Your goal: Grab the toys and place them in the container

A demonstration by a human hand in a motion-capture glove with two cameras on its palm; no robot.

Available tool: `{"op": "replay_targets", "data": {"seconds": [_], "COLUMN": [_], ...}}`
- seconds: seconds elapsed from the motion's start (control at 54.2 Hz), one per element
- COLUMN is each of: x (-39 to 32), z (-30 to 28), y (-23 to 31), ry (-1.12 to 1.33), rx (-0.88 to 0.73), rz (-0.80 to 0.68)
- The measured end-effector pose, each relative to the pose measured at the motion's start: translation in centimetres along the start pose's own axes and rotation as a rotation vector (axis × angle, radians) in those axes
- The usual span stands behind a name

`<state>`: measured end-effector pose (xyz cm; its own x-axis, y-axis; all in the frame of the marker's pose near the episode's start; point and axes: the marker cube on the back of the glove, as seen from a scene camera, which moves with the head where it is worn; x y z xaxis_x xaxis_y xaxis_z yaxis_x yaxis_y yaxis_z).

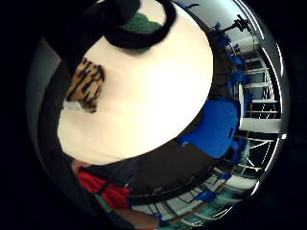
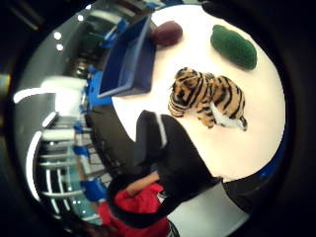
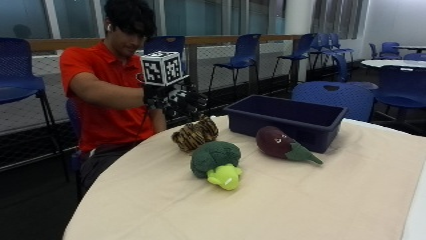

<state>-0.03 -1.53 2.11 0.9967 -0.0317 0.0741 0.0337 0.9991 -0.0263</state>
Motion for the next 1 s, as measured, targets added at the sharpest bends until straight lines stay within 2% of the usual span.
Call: {"op": "replay_targets", "data": {"seconds": [0.258, 0.461, 0.775, 0.996], "x": [-1.8, -2.9, -2.9, -2.9], "z": [3.3, 6.8, 10.0, 10.3], "y": [-2.4, -4.4, -5.7, -5.3], "ry": [-0.071, -0.060, 0.099, 0.130], "rx": [-0.009, -0.099, -0.222, -0.200], "rz": [-0.025, -0.016, 0.069, 0.076]}}
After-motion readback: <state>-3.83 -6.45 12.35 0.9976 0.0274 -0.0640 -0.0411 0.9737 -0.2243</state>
